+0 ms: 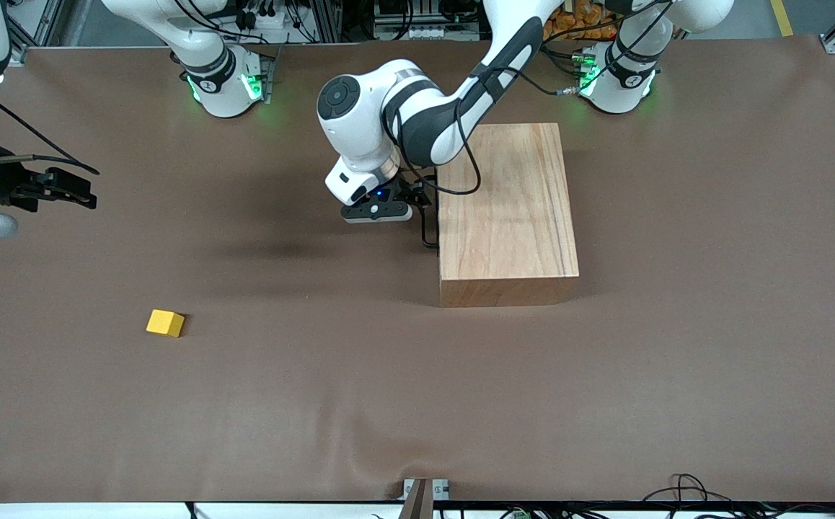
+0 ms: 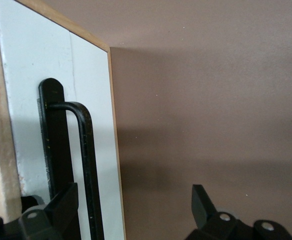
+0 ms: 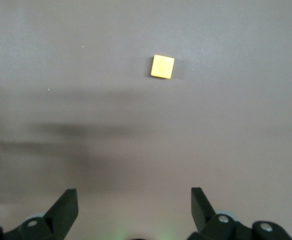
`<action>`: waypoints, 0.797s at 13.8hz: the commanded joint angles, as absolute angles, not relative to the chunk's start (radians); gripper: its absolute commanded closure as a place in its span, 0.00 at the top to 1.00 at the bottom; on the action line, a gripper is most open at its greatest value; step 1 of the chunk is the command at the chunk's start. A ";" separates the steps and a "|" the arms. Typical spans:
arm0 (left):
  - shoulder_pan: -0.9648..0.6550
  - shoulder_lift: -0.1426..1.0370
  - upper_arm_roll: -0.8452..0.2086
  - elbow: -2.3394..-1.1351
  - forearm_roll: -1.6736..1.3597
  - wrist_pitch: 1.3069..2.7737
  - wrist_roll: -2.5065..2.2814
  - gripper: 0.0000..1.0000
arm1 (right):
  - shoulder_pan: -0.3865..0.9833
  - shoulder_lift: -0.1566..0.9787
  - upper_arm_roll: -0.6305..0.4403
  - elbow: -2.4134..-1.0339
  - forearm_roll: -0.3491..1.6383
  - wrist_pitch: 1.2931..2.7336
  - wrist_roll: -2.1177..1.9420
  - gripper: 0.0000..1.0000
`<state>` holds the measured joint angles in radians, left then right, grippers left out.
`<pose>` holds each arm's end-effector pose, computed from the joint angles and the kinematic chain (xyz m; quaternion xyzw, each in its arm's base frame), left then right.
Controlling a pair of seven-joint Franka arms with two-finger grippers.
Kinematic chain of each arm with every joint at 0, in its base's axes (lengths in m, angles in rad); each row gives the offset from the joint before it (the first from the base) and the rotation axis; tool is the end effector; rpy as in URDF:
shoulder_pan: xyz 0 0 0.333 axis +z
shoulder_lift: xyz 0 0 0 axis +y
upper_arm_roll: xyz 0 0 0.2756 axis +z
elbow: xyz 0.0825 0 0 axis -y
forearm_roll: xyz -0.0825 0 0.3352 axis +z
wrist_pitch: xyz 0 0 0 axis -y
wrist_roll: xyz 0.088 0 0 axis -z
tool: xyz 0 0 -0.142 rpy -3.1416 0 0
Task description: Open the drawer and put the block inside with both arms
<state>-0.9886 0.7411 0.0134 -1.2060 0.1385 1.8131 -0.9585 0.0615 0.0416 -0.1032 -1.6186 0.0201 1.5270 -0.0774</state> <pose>0.3808 -0.5364 0.2829 -0.9948 0.0308 -0.0202 0.0950 0.5032 -0.0173 0.5049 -0.9976 -0.0175 0.0658 0.0118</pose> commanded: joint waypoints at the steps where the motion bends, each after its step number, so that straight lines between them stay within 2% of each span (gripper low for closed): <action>1: -0.999 0.759 0.023 -1.183 0.164 1.793 -0.940 1.00 | 0.061 0.031 -0.106 -1.628 0.023 1.525 -0.077 1.00; 5: -0.997 0.756 0.017 -1.183 0.161 1.730 -0.939 1.00 | 0.061 0.031 -0.106 -1.628 0.023 1.523 -0.078 1.00; 11: -0.997 0.768 0.014 -1.180 0.160 1.741 -0.939 1.00 | 0.057 0.034 -0.107 -1.629 0.023 1.522 -0.083 1.00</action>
